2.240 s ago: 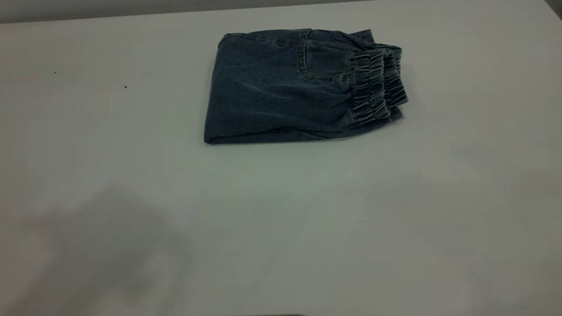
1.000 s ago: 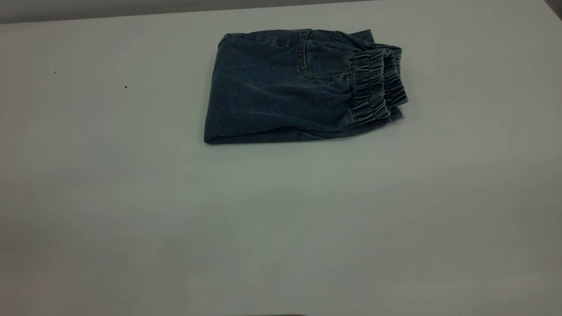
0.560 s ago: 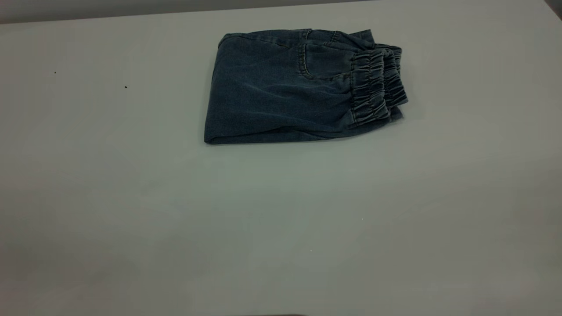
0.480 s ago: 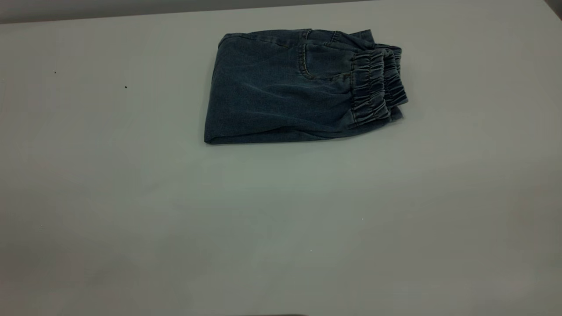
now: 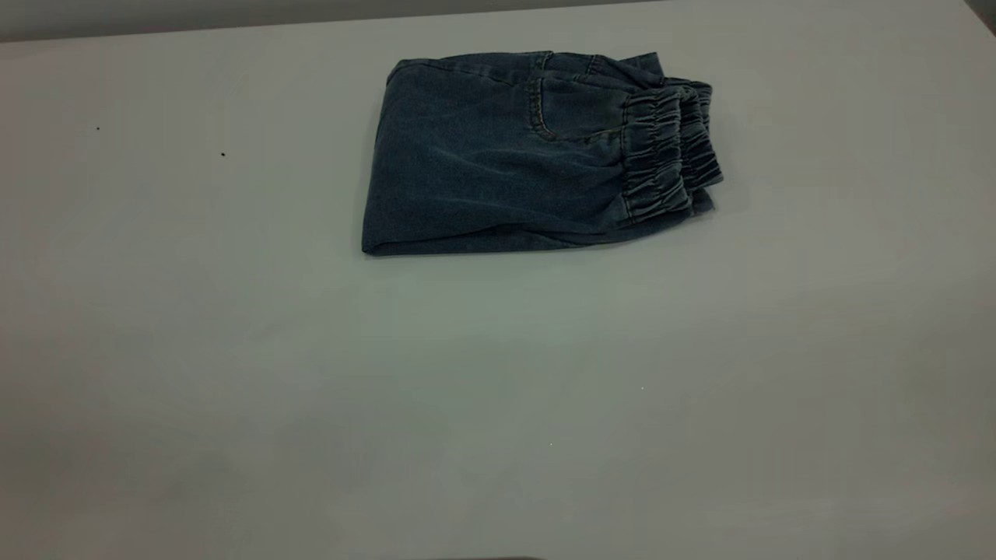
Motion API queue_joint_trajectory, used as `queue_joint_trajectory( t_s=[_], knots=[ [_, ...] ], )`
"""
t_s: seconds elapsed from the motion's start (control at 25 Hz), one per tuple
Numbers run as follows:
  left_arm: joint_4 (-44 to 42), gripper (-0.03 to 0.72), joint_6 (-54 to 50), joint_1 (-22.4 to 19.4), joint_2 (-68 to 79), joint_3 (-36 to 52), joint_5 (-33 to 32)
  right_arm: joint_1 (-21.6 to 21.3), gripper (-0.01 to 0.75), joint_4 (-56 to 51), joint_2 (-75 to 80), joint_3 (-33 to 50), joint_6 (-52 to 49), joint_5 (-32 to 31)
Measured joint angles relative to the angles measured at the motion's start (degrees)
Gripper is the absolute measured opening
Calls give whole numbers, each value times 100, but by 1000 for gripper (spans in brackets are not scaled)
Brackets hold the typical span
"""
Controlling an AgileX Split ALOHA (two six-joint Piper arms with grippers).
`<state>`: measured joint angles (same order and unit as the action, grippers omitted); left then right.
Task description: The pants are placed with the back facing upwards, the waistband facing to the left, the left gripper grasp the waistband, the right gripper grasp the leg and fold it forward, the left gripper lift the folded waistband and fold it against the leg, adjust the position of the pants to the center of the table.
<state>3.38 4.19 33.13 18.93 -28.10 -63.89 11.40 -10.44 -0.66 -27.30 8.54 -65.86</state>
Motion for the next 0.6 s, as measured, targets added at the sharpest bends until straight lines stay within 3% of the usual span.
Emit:
queue_joint_trajectory(
  t_s=[0.16,0.36,0.6],
  knots=[
    [26,497,0,-158,-123,4,11,0,490,0,0,0,0,0],
    [54,497,0,-1395,-462,4,11,-45,490,0,0,0,0,5],
    [71,497,0,-2713,-1300,4,-8,-726,490,0,0,0,0,5]
  ],
)
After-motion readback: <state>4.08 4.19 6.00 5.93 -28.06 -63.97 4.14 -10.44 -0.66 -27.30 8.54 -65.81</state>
